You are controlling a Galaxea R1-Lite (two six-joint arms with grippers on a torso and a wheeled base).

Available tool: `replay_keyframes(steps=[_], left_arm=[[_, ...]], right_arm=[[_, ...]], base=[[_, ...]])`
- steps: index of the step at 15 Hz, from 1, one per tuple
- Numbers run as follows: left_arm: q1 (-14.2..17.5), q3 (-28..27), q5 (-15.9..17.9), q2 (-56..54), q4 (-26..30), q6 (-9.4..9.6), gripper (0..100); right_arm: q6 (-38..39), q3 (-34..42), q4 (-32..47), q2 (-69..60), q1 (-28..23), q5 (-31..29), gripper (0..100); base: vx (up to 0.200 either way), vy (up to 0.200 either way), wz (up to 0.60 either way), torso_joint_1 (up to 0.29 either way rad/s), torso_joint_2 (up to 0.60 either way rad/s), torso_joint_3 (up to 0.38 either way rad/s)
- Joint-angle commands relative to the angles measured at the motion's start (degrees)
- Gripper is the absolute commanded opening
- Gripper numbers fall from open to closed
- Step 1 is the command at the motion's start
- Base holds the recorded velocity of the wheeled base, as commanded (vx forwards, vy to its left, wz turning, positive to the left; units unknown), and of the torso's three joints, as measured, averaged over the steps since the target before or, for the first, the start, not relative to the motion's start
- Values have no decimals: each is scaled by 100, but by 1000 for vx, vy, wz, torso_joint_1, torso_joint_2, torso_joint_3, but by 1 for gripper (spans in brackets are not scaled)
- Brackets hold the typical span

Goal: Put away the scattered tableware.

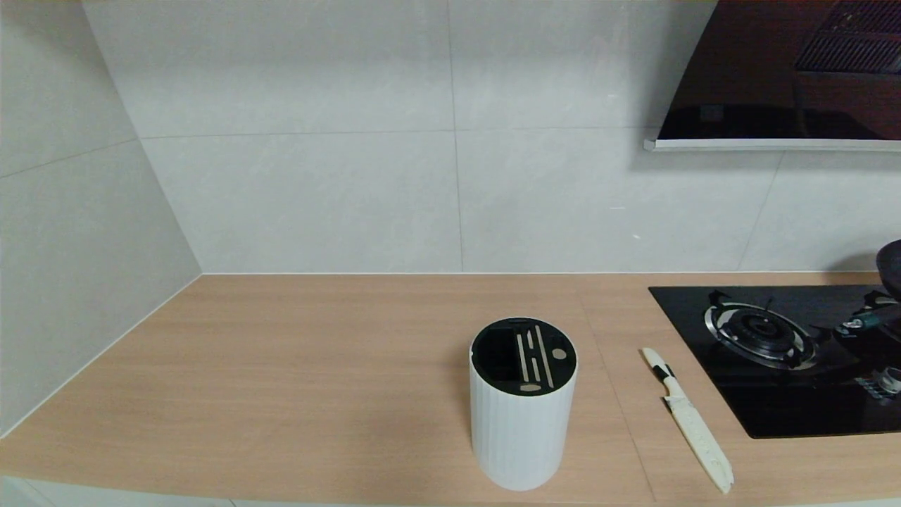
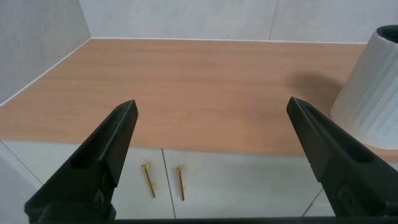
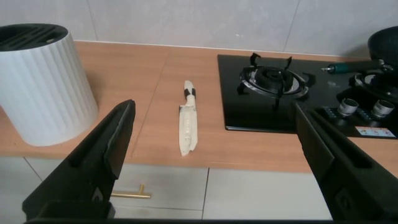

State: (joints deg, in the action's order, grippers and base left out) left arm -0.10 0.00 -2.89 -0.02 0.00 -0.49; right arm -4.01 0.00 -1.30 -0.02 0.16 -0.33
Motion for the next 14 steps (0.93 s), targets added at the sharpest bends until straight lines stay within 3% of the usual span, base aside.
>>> replay_keyframes(steps=[1, 7, 8, 11, 14], left_arm=[[1, 0, -1, 2, 0, 5, 100], [1, 0, -1, 2, 0, 5, 100], [1, 0, -1, 2, 0, 5, 100], [1, 0, -1, 2, 0, 5, 100], [1, 0, -1, 2, 0, -4, 100]], right_arm=[[-3, 0, -1, 11, 2, -2, 100], [-135, 0, -72, 11, 2, -29, 100], [-82, -475, -116, 82, 19, -2, 100], [-56, -1468, 34, 1382, 160, 15, 100], [-56, -1898, -1, 3035, 178, 33, 100]], base=[[0, 0, 0, 0, 0, 0], [0, 0, 0, 0, 0, 0], [0, 0, 0, 0, 0, 0], [0, 0, 0, 0, 0, 0], [0, 0, 0, 0, 0, 0]])
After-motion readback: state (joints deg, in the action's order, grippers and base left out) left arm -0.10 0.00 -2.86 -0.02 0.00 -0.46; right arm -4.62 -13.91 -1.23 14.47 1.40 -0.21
